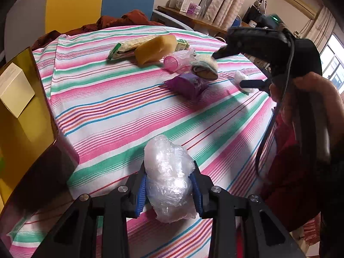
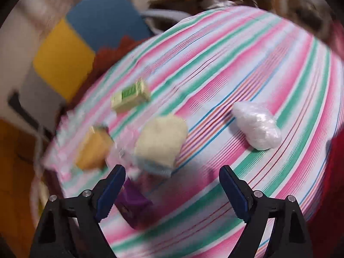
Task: Organize objects
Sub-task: 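Grasp the beige knitted sock with the right gripper while the left holds the bundle, then carry bundle and sock over the gold tray and open both grippers, then move both grippers away from the tray back toward the pile, then grasp the purple snack packet with the left gripper, then grasp the clear plastic bundle with the right gripper while the left holds the packet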
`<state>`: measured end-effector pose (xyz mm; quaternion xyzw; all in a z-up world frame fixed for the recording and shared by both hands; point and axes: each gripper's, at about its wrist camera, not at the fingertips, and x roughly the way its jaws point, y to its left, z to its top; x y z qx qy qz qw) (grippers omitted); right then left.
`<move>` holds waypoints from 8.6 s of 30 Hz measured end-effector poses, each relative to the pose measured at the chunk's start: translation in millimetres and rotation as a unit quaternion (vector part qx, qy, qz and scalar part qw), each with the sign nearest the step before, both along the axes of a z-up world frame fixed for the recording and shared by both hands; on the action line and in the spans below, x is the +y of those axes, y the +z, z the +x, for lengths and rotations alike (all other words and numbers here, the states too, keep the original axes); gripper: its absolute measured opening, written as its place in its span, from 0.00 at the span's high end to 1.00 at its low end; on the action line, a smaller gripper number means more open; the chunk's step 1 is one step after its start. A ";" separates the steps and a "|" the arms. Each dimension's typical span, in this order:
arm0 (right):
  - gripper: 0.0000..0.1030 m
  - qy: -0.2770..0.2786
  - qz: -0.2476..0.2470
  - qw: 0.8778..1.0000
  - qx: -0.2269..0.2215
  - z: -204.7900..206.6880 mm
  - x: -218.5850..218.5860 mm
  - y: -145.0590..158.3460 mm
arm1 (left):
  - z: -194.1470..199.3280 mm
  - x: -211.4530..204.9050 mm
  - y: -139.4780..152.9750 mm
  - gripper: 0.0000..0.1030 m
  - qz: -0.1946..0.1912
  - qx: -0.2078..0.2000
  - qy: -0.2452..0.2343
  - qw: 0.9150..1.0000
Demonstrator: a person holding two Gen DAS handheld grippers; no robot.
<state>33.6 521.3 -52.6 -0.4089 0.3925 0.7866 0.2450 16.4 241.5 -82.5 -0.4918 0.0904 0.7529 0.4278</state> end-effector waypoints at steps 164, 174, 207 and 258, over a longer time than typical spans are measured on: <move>0.00 -0.112 -0.010 0.993 0.032 53.0 62.5 8.4 | -18.7 37.3 39.9 0.44 0.011 0.028 0.009 0.999; 0.00 -0.111 -0.013 0.993 0.031 53.1 63.4 7.2 | -51.8 98.0 17.3 0.43 0.013 -0.042 0.047 0.998; 0.00 -0.132 -0.018 0.991 -0.009 51.4 71.9 -7.4 | -66.3 89.7 -4.7 0.52 0.010 -0.038 -0.016 0.999; 0.52 0.160 0.091 0.982 0.048 -16.9 -15.9 31.5 | 5.8 -40.2 68.9 0.65 0.060 0.096 0.038 0.993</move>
